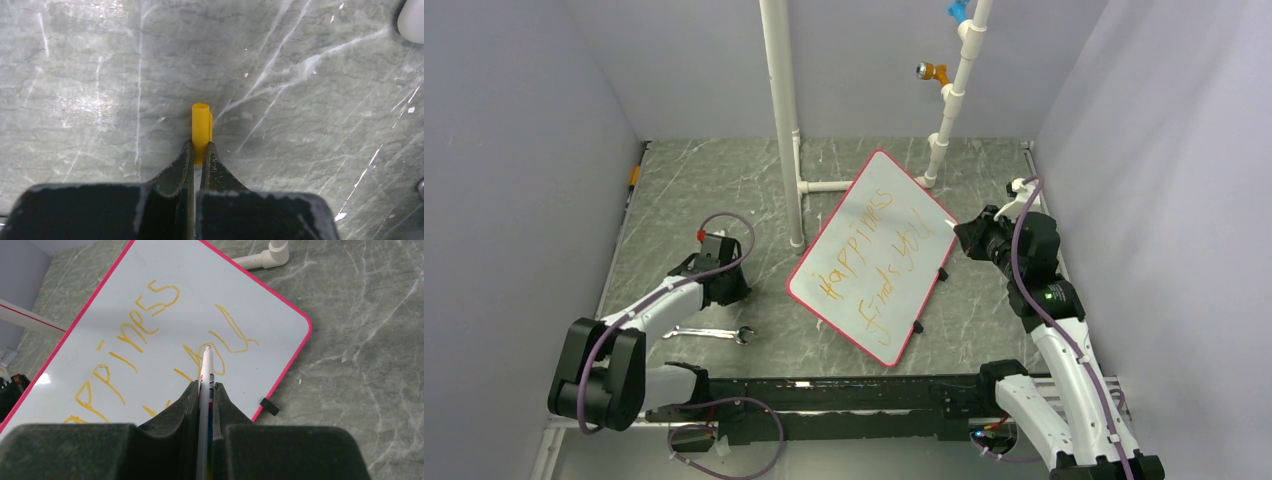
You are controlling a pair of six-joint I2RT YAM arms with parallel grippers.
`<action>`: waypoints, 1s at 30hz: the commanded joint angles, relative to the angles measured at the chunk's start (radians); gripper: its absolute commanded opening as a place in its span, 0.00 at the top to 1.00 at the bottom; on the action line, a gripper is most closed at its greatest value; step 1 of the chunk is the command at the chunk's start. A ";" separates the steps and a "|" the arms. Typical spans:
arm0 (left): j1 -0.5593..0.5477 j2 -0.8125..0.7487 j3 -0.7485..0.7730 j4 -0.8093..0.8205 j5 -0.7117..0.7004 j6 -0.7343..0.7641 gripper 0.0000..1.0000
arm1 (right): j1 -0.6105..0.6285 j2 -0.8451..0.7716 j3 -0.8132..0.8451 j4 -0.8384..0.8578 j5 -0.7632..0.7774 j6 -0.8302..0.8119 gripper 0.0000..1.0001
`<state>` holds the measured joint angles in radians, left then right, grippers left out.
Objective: Write a sentence on the whiteboard
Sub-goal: Close the whiteboard marker at the center of the board.
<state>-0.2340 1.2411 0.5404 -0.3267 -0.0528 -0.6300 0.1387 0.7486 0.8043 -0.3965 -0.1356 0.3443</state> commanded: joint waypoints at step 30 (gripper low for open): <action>-0.109 -0.290 0.470 -0.522 0.102 0.481 1.00 | 0.003 0.021 0.104 0.128 -0.510 0.132 1.00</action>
<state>-0.3374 0.9916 0.9501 -0.7887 0.0479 -0.2840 0.1390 0.7662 0.8486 -0.3428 -0.5316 0.4419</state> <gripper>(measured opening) 0.031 0.121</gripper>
